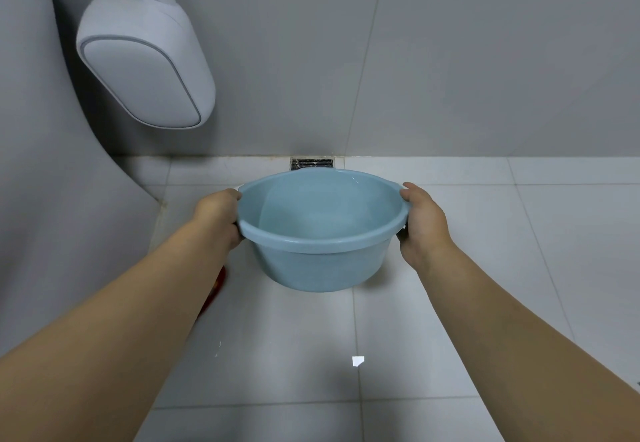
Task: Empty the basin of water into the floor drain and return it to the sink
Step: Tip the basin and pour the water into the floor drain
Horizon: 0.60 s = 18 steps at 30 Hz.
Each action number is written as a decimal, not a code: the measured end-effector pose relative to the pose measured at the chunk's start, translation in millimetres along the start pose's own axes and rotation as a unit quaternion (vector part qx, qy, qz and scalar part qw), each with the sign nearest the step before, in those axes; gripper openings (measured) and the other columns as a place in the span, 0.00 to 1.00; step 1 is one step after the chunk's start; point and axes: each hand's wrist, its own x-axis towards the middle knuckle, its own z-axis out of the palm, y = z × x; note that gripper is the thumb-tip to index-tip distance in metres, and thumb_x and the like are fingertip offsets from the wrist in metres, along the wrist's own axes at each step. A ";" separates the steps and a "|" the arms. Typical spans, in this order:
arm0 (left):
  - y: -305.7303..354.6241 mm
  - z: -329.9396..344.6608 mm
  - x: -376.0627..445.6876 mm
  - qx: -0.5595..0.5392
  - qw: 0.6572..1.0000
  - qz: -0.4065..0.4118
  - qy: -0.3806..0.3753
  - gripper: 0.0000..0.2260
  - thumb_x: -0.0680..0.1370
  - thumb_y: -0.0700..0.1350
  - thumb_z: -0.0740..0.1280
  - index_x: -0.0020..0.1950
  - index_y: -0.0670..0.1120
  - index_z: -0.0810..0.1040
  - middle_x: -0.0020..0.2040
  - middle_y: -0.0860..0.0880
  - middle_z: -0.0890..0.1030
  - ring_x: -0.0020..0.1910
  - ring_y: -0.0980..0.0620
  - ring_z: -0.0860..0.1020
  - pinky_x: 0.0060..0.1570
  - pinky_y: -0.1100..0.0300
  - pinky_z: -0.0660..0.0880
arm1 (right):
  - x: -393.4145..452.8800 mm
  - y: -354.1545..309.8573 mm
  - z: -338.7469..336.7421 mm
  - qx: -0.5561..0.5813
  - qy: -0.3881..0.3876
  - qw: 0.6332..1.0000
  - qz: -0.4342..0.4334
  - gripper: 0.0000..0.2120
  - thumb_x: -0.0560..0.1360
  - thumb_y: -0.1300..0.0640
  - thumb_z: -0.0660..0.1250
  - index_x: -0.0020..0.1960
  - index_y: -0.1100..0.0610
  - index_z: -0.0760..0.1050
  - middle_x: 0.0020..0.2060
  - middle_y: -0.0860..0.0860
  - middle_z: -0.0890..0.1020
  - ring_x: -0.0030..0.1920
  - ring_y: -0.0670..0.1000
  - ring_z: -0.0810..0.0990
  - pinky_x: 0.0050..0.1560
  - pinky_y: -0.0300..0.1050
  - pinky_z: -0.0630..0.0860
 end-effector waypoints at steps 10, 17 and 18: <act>-0.8 -0.5 1.2 -0.003 1.000 -0.004 -0.001 0.06 0.83 0.39 0.59 0.58 0.40 0.73 0.45 0.43 0.79 0.38 0.44 0.79 0.33 0.50 0.76 | -3.2 -1.7 3.7 -0.005 -0.012 0.999 -0.030 0.18 0.80 0.62 0.57 0.67 0.51 0.75 0.55 0.49 0.80 0.49 0.50 0.79 0.45 0.41 0.75; 0.1 1.5 -0.6 -0.003 1.000 0.000 -0.001 0.06 0.83 0.39 0.59 0.58 0.40 0.73 0.44 0.42 0.79 0.37 0.44 0.79 0.36 0.50 0.78 | 0.9 -1.3 5.7 -0.017 0.032 0.999 -0.029 0.16 0.79 0.64 0.58 0.61 0.54 0.78 0.50 0.50 0.81 0.49 0.54 0.78 0.42 0.42 0.73; 0.0 1.3 -1.3 -0.001 1.000 0.002 -0.003 0.07 0.83 0.39 0.59 0.58 0.40 0.73 0.44 0.42 0.79 0.38 0.44 0.79 0.35 0.50 0.78 | 1.1 -1.5 6.2 -0.018 0.035 0.999 -0.029 0.16 0.79 0.64 0.58 0.61 0.54 0.78 0.50 0.50 0.81 0.49 0.54 0.77 0.41 0.42 0.73</act>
